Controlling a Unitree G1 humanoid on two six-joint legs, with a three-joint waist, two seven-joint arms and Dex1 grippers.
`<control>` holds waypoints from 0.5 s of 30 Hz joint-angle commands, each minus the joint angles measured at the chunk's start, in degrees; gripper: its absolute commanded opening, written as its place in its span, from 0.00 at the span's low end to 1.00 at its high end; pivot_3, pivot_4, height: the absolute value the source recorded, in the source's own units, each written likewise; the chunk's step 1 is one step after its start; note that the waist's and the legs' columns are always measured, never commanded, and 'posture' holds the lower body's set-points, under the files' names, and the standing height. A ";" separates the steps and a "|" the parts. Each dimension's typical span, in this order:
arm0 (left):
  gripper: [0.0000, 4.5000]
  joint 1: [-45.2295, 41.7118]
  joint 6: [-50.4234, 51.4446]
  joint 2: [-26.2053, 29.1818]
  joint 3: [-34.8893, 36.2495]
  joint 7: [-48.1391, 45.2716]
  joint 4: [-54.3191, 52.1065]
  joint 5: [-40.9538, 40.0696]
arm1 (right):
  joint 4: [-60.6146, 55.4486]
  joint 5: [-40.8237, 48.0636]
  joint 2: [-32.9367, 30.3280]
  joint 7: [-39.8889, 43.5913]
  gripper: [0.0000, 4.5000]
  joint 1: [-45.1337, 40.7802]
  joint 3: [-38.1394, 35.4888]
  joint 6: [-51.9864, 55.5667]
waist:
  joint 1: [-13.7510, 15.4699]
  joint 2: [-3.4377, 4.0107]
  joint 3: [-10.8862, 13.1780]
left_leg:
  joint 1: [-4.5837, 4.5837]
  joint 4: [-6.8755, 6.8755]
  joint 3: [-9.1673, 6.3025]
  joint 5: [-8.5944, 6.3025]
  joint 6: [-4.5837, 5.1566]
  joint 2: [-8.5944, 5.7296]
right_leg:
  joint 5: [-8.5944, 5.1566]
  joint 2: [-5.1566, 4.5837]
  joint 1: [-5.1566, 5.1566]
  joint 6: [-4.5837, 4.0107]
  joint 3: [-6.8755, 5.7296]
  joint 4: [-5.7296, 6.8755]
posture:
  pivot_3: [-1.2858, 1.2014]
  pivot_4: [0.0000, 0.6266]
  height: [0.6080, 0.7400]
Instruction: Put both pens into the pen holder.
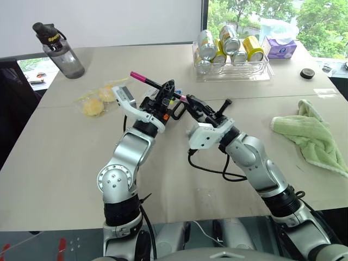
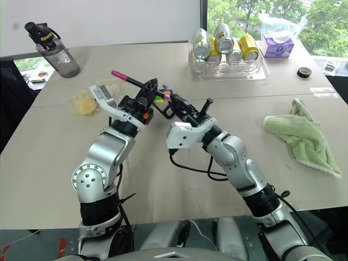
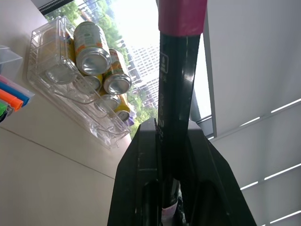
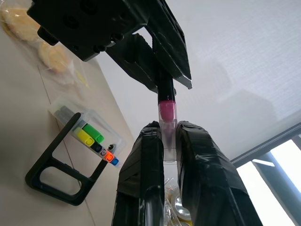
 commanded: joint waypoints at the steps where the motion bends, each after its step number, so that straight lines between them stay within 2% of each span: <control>1: 0.00 0.48 6.94 -1.00 -9.97 -2.61 -0.14 -1.77 | -5.06 2.45 3.67 0.40 0.30 -3.22 2.34 -2.92 | -0.27 0.00 0.00 | 0.00 0.00 0.00 0.00 0.00 0.00 | 0.00 0.00 0.00 0.00 0.00 0.00 | 0.52 0.24 1.00; 4: 0.00 0.56 6.89 -0.98 -9.88 -2.78 -0.06 -1.68 | -5.22 2.15 4.05 0.13 0.62 -2.42 1.95 -3.32 | -0.36 -0.01 -0.01 | 0.02 0.00 0.01 0.00 0.00 0.00 | 0.00 0.00 0.00 0.00 0.01 0.02 | 0.52 0.24 1.00; 5: 0.00 0.59 6.78 -0.96 -9.76 -2.79 -0.01 -1.64 | -5.25 2.06 4.20 -0.03 0.69 -2.08 1.84 -3.31 | -0.36 -0.01 -0.01 | 0.03 0.00 0.02 0.00 0.00 0.00 | 0.00 0.01 -0.01 0.00 0.02 0.04 | 0.52 0.24 1.00; 8: 0.00 0.57 6.46 -0.80 -9.28 -2.83 0.07 -1.48 | -5.61 2.05 4.17 -0.22 0.99 -1.09 1.47 -3.14 | -0.31 -0.01 -0.01 | 0.03 0.00 0.00 0.00 -0.01 0.00 | 0.00 0.01 0.00 0.00 0.01 0.05 | 0.52 0.24 1.00; 15: 0.00 0.38 6.63 -0.08 -8.64 -3.62 0.04 -0.08 | -8.90 3.93 1.90 1.92 0.99 3.37 -0.55 -1.91 | -0.31 -0.01 -0.01 | 0.02 0.00 0.00 0.00 -0.01 0.00 | 0.00 0.01 0.00 0.00 0.02 0.05 | 0.52 0.24 1.00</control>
